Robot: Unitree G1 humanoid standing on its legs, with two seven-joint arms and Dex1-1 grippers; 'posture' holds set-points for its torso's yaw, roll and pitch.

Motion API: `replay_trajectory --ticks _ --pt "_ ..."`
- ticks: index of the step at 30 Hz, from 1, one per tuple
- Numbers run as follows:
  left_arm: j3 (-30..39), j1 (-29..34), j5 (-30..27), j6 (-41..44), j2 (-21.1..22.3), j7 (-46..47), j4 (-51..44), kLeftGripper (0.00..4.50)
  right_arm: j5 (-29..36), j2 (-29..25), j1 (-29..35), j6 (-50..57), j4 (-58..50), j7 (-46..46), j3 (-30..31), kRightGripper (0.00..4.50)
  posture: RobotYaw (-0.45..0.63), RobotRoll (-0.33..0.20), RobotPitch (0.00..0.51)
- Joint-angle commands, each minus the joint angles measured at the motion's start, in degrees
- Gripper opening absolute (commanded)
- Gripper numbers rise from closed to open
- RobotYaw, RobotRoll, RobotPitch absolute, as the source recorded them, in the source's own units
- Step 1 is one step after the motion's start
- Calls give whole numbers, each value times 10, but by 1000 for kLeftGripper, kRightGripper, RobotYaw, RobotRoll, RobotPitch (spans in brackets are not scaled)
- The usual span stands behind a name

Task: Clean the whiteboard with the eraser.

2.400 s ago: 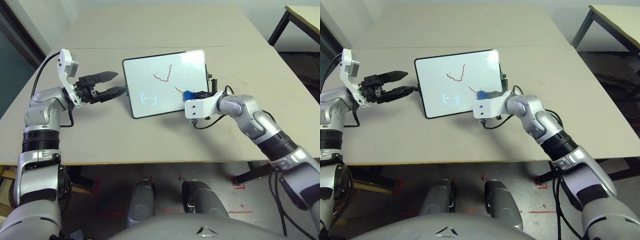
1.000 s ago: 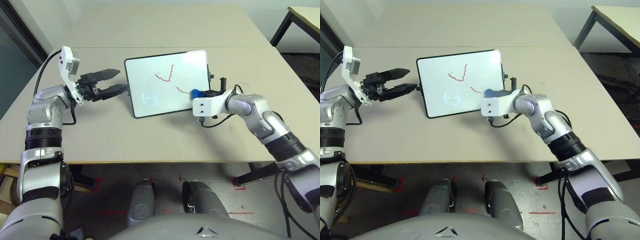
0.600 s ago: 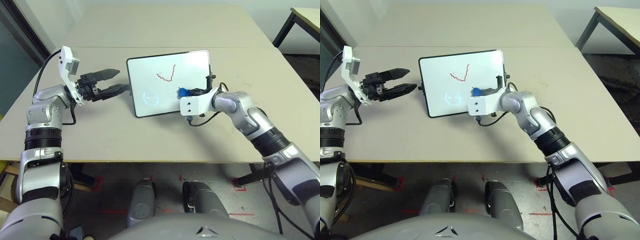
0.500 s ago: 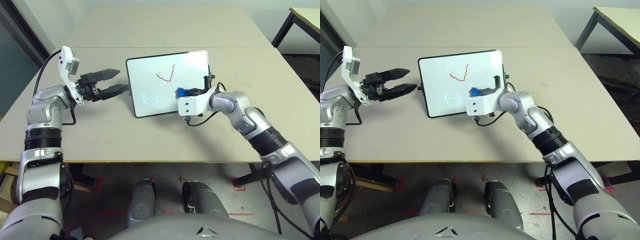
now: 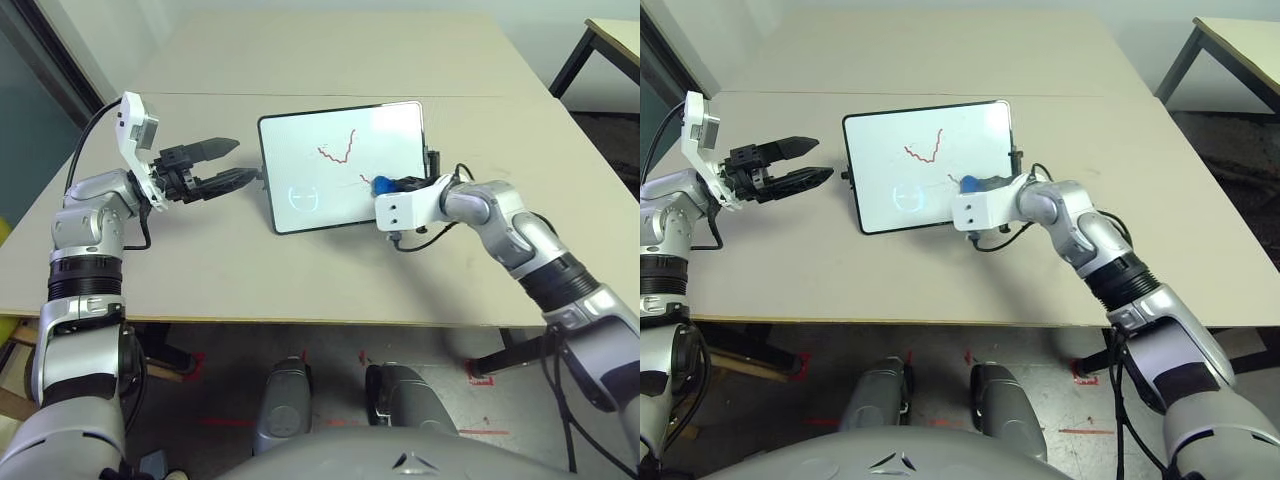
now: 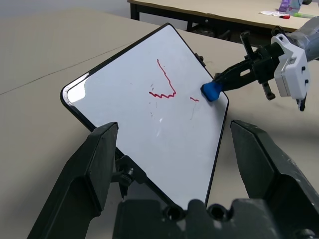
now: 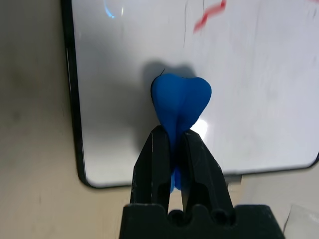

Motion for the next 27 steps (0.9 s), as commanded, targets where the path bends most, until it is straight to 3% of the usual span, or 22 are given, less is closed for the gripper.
replay_trajectory --ticks 1,27 --pt "-7 -4 5 -2 4 -3 0 4500 6 -5 -11 3 23 3 -12 69 237 0 86" --pt "-2 2 2 1 6 1 -7 4500 -12 137 -83 -4 68 -1 48 51 258 0 88"
